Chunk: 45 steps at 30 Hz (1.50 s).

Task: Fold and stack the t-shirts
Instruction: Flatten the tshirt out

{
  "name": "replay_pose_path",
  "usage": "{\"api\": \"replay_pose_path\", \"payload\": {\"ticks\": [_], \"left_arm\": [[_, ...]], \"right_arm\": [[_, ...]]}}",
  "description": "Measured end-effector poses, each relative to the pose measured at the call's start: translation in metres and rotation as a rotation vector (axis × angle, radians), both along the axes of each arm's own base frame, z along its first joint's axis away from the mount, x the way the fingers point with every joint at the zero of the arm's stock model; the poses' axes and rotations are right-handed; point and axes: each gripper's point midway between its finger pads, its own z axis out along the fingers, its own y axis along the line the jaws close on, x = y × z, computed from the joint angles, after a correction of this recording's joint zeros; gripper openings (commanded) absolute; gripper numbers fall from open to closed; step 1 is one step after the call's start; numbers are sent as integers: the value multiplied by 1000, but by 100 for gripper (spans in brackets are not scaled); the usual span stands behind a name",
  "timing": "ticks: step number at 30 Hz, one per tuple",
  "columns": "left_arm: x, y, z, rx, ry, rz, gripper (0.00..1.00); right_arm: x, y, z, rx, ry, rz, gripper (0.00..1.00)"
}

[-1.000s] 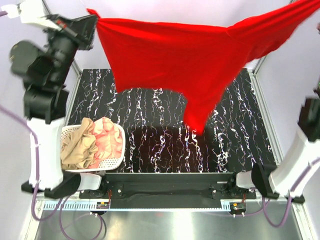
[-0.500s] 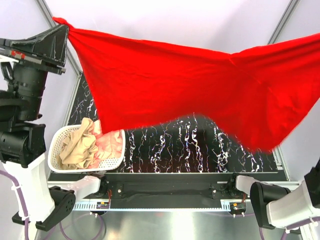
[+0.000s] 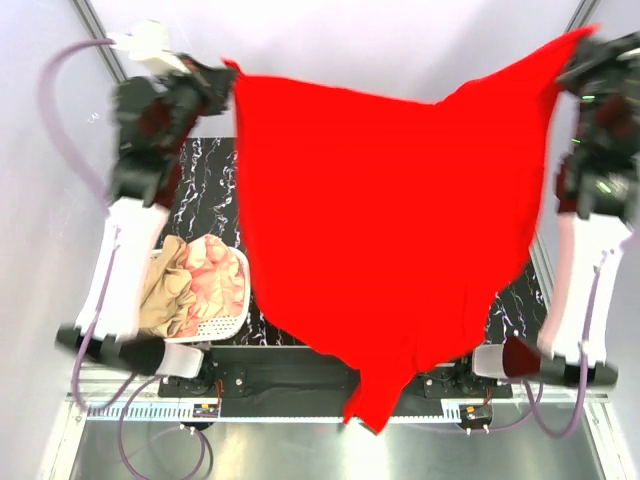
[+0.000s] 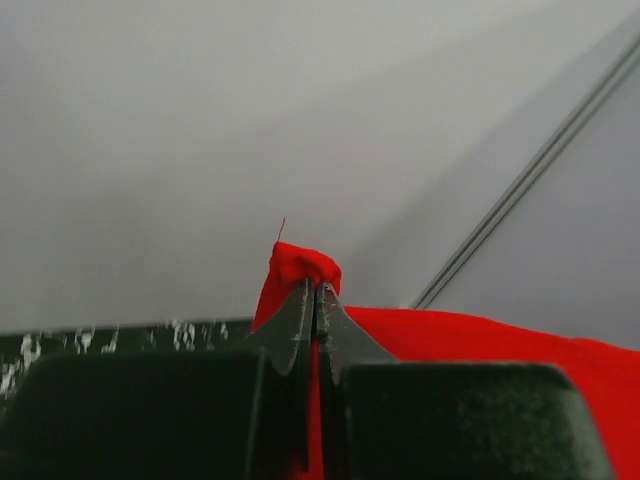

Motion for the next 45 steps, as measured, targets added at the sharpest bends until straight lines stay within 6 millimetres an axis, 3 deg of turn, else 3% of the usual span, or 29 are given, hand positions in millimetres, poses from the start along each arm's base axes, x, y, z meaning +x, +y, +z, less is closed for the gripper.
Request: {"api": "replay_pose_path", "payload": {"ticks": [2,5,10,13,17,20,25,40,45], "left_arm": [[40,-9,-51,22,114,-1,0],[90,-22,-132,58,281,-4,0],[155,-47,-265,116,528,-26,0],[189,-67,-330,135,628,-51,0],[229,-88,-389,142,696,-68,0],[247,-97,-417,137,719,-70,0],[264,-97,-431,112,722,-58,0],[294,-45,-433,-2,700,31,0],[298,-39,-427,-24,690,41,0]], "right_arm": [[49,-9,-58,20,133,-3,0],[108,-20,-166,54,355,-6,0],[161,-31,-315,98,637,-9,0],[185,-38,-380,115,753,-9,0],[221,-52,-435,127,843,-10,0],[250,-64,-460,124,868,-2,0],[295,-74,-473,117,854,26,0],[328,-64,-465,110,824,123,0],[333,-59,-469,132,836,150,0]]}}
